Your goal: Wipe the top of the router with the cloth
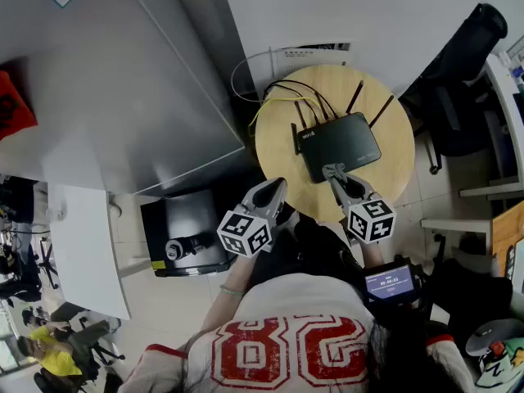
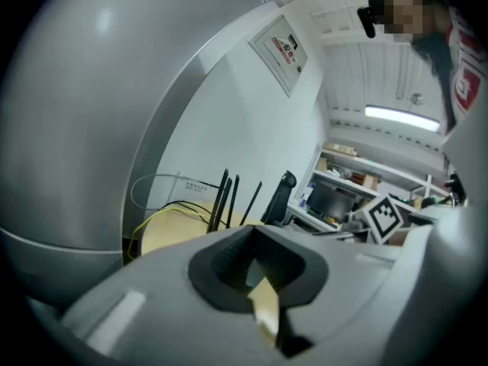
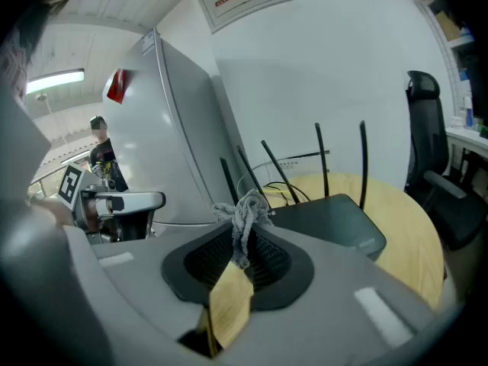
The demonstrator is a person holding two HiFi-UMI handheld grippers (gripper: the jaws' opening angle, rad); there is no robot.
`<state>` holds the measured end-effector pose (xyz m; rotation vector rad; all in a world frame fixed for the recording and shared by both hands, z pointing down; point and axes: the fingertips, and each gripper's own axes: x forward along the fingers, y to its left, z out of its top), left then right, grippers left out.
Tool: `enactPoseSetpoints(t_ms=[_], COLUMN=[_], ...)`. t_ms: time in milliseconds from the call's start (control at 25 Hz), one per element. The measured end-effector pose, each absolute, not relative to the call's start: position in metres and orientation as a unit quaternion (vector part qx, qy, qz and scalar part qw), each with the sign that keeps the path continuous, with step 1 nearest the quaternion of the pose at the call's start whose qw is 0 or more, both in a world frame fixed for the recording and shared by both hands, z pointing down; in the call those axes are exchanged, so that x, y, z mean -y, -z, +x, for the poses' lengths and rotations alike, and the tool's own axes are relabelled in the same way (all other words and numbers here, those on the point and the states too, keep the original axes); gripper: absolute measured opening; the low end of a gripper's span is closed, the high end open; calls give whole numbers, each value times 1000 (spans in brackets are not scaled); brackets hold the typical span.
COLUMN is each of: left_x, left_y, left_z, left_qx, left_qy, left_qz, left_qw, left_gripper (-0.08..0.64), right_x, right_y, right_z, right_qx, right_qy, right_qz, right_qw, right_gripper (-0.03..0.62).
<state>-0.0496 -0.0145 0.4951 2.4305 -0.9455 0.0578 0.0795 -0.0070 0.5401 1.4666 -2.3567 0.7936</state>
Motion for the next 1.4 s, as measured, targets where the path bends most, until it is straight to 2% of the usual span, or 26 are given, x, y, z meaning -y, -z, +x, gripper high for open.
enactPoseSetpoints(t_ms=[360,640,1000,1400], left_x=[29,41,43,48], left_y=[-499,-500,-503,-503], left_z=[-50,-83,-104,-90], left_qx=[377,443,478,463], left_qy=[-33,-30,-32,-36], left_qz=[887,856,836,844], left_qw=[264,265,268,268], left_gripper=[2,2,2,2], right_x=[78,126,134,138], right_y=[-560,-590,-634,-640], right_z=[61,42,30,75], right_qx=[845,860,855,840], right_qy=[-270,-247,-234,-246], right_qz=[433,380,329,360], right_qw=[161,235,326,323], right_gripper=[57,57,57,57])
